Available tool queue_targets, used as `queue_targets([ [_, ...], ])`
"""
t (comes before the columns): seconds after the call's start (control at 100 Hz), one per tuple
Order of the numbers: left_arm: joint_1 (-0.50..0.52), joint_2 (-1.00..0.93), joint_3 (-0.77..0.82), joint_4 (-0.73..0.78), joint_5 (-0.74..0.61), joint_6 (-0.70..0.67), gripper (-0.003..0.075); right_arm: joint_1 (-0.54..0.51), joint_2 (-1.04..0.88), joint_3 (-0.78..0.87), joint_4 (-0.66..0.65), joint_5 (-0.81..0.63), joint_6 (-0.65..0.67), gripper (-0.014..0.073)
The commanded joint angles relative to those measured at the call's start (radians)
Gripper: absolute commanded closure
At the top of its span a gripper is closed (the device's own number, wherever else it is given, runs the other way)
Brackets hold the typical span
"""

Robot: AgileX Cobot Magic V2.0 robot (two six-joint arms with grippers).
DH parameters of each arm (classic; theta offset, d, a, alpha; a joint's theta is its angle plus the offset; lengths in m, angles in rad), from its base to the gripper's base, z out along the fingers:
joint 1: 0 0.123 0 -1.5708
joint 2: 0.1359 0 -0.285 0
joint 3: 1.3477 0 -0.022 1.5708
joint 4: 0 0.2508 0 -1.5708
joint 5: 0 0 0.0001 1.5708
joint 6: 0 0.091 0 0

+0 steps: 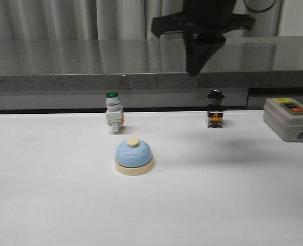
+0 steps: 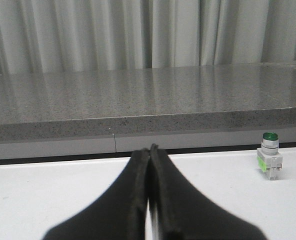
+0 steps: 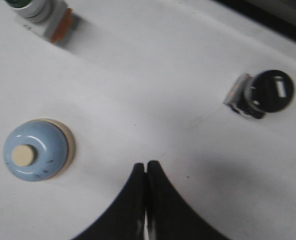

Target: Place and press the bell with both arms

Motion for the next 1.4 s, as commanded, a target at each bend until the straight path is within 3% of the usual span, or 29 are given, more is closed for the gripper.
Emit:
queue_targets([
  [0.0, 0.001, -0.033, 0.021, -0.001, -0.079, -0.006, 0.0739, -0.047, -0.092, -0.008, -0.008, -0.012, 0.007, 0.0652],
  [0.55, 0.001, -0.033, 0.021, -0.001, -0.079, -0.006, 0.0739, -0.363, -0.374, 0.336, -0.008, -0.082, 0.011, 0.0652],
  [0.91, 0.001, -0.033, 0.021, -0.001, -0.079, -0.006, 0.0739, -0.372, -0.624, 0.583, 0.009, -0.172, 0.015, 0.0652],
  [1.39, 0.001, -0.033, 0.021, -0.001, -0.079, -0.006, 0.0739, -0.372, -1.097, 0.94, 0.009, -0.417, 0.022, 0.0652],
])
